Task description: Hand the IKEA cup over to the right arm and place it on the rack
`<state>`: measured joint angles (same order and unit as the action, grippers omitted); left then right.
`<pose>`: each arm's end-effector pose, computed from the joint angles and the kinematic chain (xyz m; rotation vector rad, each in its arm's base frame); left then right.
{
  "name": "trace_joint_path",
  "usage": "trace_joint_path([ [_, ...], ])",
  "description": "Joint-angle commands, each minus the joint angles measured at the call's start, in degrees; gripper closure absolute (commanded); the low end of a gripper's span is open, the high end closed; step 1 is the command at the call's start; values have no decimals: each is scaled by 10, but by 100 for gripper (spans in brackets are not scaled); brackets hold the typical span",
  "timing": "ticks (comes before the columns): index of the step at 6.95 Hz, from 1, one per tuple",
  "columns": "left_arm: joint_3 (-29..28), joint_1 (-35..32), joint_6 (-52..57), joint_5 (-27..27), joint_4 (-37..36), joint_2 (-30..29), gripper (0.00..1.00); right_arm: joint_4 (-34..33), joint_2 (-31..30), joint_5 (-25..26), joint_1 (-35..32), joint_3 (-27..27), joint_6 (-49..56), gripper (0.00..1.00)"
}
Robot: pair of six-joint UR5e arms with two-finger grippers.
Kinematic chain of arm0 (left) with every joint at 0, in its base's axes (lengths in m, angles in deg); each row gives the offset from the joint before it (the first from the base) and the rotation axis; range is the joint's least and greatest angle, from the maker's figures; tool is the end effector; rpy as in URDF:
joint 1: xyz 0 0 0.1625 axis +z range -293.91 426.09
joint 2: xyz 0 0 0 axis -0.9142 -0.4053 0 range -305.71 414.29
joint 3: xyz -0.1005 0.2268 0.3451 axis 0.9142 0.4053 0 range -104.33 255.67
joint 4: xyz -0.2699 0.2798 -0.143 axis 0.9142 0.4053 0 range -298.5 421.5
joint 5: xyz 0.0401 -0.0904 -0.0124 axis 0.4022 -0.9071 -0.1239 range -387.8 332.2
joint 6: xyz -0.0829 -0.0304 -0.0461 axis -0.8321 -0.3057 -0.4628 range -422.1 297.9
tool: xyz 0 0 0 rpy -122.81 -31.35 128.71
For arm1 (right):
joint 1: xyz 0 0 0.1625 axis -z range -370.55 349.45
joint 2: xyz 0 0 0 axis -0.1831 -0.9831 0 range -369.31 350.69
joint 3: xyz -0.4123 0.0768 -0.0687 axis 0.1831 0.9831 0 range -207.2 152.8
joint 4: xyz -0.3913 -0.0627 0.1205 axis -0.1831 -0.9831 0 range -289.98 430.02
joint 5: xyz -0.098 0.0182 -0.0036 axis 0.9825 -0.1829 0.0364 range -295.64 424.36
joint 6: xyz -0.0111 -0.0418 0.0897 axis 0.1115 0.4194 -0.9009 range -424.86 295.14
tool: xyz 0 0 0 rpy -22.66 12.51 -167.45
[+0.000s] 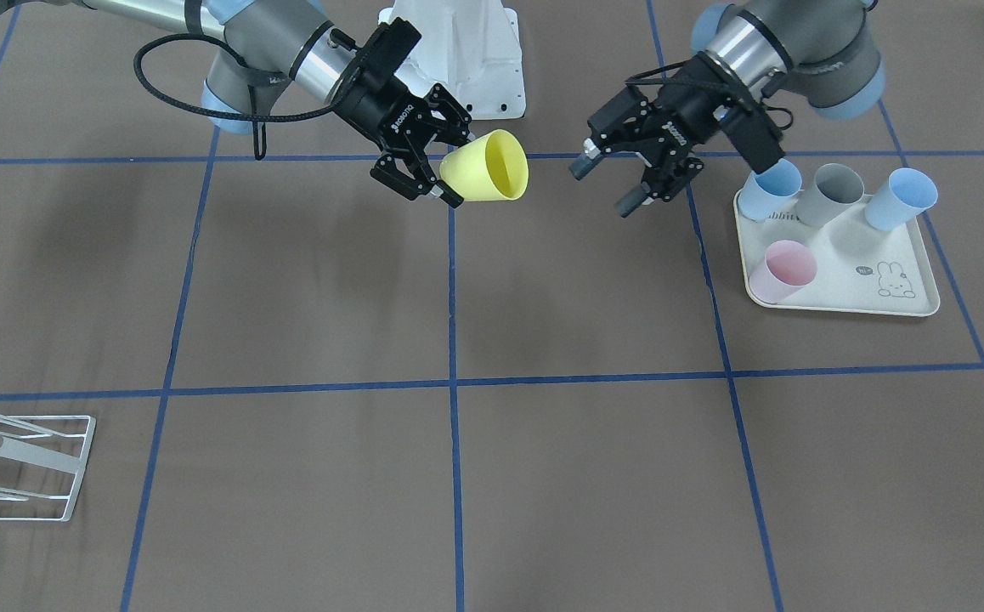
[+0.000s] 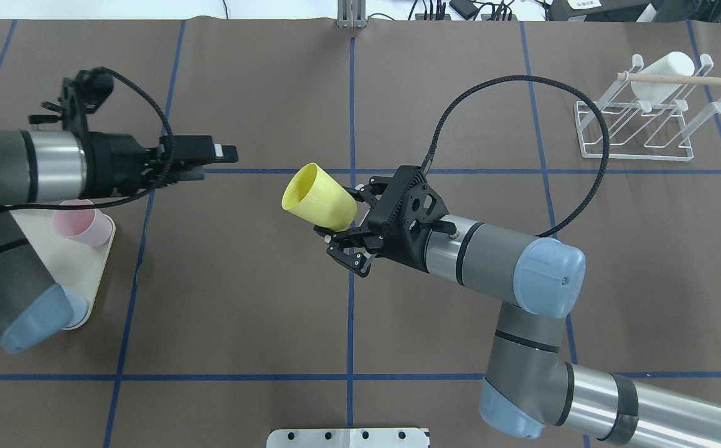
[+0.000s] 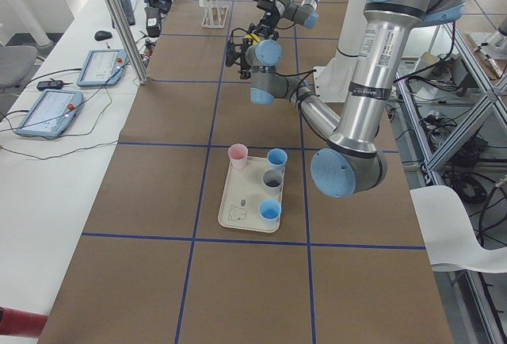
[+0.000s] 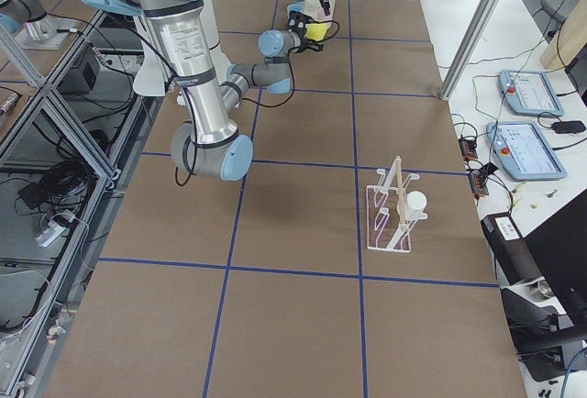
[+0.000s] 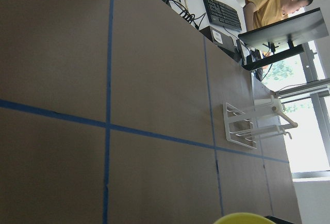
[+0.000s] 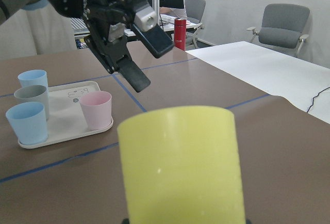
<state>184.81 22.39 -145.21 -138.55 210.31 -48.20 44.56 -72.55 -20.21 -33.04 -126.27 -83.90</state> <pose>0.3069 -0.4289 0.2715 0.4095 1.5282 -0.2173 -0.4895 -0.3572 0.1965 1.3441 -1.1690 -0.5322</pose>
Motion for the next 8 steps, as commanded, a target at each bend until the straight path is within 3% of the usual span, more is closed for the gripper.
trace_joint_path([
  [1,15,-94,177,-46,-30,94,0,-74,-10,-5,-35,-6,4,100],
  [4,9,-245,479,-99,-50,199,0,-350,-5,-30,-118,-101,90,100],
  [6,11,-266,516,-108,-55,216,0,-520,-1,-57,-193,-143,245,100],
  [7,12,-266,516,-108,-55,218,0,-601,-2,-50,-237,-151,266,100],
  [8,13,-266,514,-108,-54,222,0,-637,-2,-44,-277,-150,366,100],
])
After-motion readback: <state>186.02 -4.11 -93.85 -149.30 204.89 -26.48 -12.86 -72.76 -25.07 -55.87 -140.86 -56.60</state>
